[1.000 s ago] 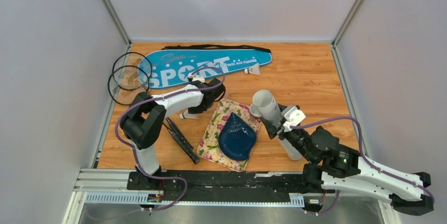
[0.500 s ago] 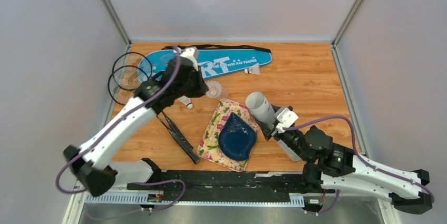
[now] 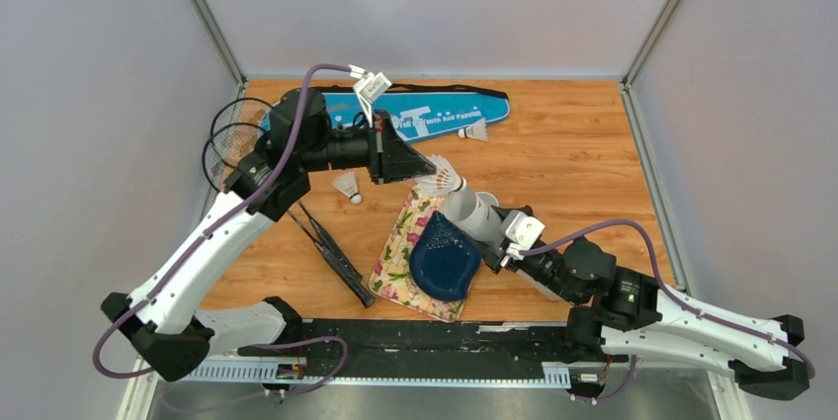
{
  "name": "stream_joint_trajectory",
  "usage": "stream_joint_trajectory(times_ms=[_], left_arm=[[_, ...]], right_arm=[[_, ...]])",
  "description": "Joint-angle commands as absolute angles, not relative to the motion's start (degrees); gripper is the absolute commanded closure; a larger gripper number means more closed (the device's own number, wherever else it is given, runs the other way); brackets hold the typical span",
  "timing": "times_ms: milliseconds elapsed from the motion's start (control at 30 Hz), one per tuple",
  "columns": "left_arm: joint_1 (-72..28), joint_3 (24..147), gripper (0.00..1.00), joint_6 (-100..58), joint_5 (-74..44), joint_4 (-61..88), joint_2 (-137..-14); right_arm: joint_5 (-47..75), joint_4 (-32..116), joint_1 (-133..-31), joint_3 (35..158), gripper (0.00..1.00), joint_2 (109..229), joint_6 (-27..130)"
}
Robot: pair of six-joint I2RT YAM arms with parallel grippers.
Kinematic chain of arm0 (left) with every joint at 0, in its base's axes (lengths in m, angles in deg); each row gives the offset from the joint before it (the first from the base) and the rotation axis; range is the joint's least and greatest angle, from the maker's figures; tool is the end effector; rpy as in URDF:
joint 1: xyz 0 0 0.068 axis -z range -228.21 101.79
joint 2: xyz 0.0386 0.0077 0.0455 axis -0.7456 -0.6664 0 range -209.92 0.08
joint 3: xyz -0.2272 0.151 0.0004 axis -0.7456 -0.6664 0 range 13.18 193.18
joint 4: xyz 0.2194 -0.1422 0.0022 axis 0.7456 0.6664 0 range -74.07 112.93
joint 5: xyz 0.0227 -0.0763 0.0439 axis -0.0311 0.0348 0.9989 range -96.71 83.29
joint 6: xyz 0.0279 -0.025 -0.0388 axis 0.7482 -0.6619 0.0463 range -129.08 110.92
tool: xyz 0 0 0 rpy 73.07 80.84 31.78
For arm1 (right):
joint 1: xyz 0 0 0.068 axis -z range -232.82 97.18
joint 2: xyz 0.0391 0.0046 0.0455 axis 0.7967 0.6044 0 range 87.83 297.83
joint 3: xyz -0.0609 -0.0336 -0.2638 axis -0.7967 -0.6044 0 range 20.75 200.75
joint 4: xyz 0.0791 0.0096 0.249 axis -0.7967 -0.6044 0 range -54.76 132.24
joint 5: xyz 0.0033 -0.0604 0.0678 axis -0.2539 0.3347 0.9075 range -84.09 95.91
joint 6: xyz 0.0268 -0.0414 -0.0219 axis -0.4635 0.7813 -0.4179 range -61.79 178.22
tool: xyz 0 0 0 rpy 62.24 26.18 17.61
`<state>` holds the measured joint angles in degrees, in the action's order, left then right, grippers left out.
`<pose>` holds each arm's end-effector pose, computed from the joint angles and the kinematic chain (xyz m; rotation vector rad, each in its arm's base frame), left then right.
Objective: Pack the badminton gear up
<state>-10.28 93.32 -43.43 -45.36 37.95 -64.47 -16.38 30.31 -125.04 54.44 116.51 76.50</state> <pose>0.1658 -0.1574 0.4641 0.6242 1.7933 -1.4680 0.0535 0.1228 0.3084 -0.9817 1.3838 0.3782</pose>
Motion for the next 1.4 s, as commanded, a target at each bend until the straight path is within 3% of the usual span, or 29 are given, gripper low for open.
stream_joint_trajectory(times_ms=[0, 400, 600, 633, 667, 733, 767, 1000, 1100, 1367], left_arm=[[-10.5, 91.1, 1.0, -48.5, -55.2, 34.5, -66.6], [-9.4, 91.8, 1.0, -50.6, -57.9, 35.4, -72.0], [-5.1, 96.8, 0.98, -46.3, -52.8, 41.8, -74.8], [-5.0, 97.0, 0.91, -46.3, -51.9, 42.1, -74.9], [-5.0, 97.4, 0.65, -46.4, -50.1, 42.3, -74.9], [-4.9, 97.6, 0.23, -45.6, -48.7, 42.6, -74.5], [-4.9, 97.7, 0.15, -44.6, -47.7, 42.7, -73.8], [-6.7, 95.4, 0.14, -40.8, -41.5, 46.2, -69.5], [-8.5, 92.9, 0.15, -37.2, -29.7, 49.1, -65.6], [-26.1, 88.0, 0.21, -32.1, -20.2, 59.7, -71.7]], right_arm=[[-14.7, 32.1, -125.3, 55.1, 0.69, 114.2, 77.3], [-15.0, 32.3, -125.4, 55.7, 0.69, 113.7, 78.3], [-15.4, 32.7, -125.4, 55.5, 0.69, 113.5, 78.2], [-15.3, 32.7, -125.4, 55.5, 0.69, 113.4, 78.1], [-15.4, 32.8, -125.4, 55.3, 0.69, 113.3, 77.9], [-15.4, 33.0, -125.4, 55.0, 0.69, 112.9, 77.8], [-15.5, 33.1, -125.3, 55.0, 0.69, 112.6, 77.7], [-15.9, 33.5, -125.4, 54.1, 0.69, 111.1, 76.4], [-16.7, 33.4, -125.4, 54.1, 0.69, 110.7, 76.0], [-16.3, 33.2, -125.4, 54.1, 0.69, 109.2, 74.3]])
